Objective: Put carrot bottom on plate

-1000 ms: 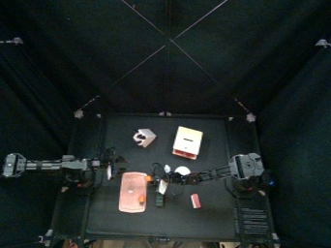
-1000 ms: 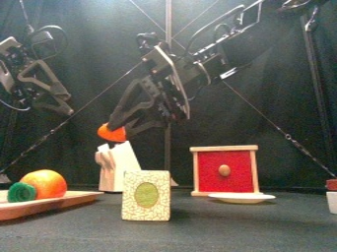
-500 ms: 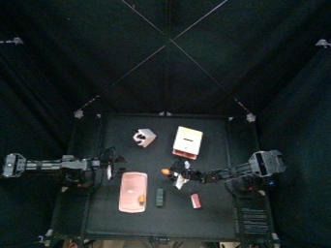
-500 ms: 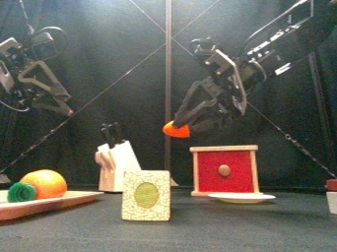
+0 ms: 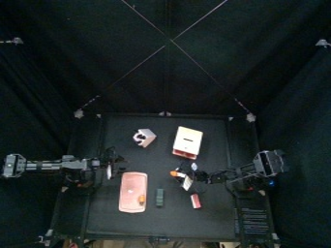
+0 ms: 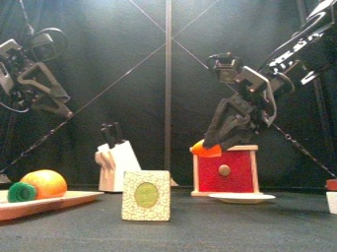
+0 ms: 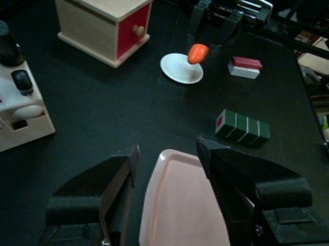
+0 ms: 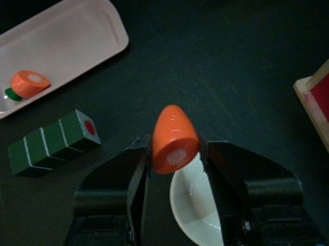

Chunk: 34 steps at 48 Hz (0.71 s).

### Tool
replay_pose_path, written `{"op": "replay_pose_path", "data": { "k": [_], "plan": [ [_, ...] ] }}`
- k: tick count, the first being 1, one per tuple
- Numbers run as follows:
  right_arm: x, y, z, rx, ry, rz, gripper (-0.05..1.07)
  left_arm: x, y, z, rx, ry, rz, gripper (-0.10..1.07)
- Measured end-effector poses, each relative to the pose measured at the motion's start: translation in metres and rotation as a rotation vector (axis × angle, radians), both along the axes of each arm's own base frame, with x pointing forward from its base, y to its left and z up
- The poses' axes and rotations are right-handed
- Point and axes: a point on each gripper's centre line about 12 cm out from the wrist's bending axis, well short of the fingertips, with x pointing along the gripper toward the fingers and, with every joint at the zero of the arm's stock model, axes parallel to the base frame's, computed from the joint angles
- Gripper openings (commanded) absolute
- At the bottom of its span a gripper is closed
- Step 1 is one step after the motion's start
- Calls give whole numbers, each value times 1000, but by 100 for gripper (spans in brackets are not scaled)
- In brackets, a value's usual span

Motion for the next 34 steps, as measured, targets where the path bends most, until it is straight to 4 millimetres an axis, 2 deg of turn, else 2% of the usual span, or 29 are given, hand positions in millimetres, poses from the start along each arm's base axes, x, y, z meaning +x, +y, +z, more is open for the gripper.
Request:
{"op": "replay_pose_path", "data": {
  "k": [14,34],
  "plan": [
    [-8,-6,-18,37,61,-42,69,0,0,0,1,0,-1,87],
    [-12,-12,-25,57,83,-86,70,0,0,0,0,-2,0,87]
  ]
}}
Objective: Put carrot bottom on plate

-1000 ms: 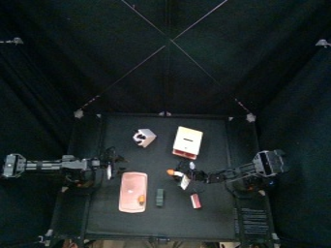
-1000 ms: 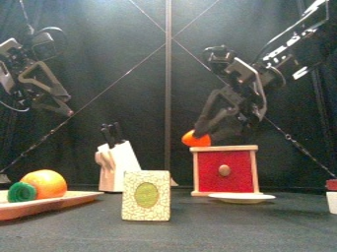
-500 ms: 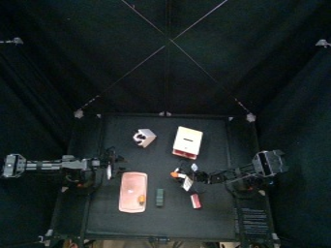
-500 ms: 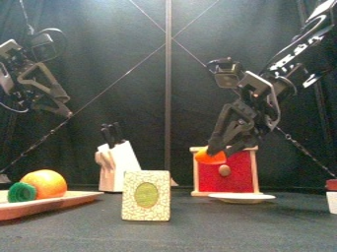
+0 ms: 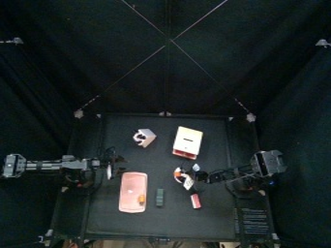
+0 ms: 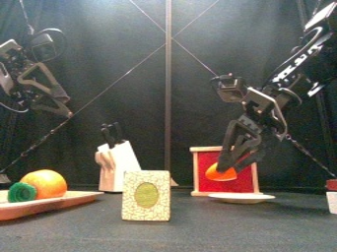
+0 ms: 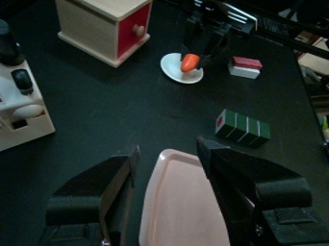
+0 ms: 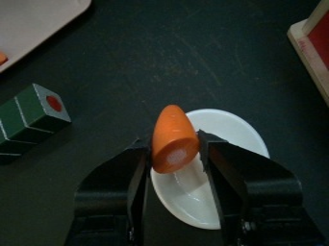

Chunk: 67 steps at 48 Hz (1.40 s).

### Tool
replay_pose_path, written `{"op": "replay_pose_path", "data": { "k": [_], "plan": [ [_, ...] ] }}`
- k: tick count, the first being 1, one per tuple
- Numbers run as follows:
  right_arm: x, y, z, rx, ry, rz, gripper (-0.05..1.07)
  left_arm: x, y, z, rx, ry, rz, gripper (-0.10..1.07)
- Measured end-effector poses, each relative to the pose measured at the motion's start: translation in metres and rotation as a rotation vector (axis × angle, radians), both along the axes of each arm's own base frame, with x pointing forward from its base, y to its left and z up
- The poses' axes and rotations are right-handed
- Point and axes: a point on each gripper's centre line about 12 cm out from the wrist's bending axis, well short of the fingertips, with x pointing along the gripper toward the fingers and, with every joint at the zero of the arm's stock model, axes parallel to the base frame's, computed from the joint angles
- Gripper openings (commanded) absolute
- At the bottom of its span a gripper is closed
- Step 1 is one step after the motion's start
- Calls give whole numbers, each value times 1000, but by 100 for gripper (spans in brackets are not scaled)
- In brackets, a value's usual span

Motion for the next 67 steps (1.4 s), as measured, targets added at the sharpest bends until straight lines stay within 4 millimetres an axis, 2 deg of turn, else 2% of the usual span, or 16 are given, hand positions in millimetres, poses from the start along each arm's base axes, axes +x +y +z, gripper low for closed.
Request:
{"op": "replay_pose_path", "data": {
  "k": [18,34,67],
  "plan": [
    [-1,-1,-3,-1,11,-3,70,-1,0,-1,-1,5,2,87],
    [-1,-2,-5,5,14,-17,89,0,0,-1,0,3,0,87],
    [-1,-6,-6,4,19,-24,89,-1,0,-1,-2,4,1,87]
  ]
}}
